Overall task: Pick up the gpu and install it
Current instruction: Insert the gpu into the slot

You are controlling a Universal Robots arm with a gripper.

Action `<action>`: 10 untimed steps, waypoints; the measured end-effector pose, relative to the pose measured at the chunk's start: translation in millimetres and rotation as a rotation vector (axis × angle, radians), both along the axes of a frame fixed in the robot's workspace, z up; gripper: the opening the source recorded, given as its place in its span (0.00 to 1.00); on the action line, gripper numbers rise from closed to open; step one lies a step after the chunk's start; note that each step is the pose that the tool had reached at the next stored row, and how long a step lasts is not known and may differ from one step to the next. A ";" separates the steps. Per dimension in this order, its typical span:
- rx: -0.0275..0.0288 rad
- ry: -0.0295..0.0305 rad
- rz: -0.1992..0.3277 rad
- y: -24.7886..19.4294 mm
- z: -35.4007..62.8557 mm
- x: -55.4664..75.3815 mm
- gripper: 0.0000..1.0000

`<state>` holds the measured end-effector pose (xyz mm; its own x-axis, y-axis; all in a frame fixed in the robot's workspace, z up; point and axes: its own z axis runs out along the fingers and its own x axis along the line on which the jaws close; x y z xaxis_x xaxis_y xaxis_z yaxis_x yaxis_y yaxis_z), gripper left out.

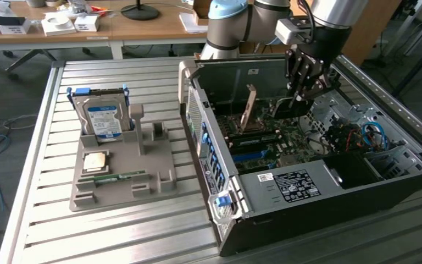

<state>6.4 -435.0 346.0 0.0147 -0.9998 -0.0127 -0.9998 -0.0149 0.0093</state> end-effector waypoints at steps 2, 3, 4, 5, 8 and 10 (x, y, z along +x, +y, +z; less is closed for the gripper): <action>0.0000 0.0001 0.000 0.0 -0.8 0.0 0.26; 0.0000 0.0000 0.000 0.0 -1.2 0.0 0.26; -0.0001 0.0000 0.000 0.0 -1.5 0.0 0.26; -0.0002 0.0001 0.000 0.0 -1.6 0.0 0.26; -0.0001 0.0000 0.000 0.0 -1.7 0.0 0.26; -0.0001 0.0000 0.000 0.0 -1.7 0.0 0.26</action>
<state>6.4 -435.0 344.3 0.0147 -0.9998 -0.0126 -0.9998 -0.0148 0.0092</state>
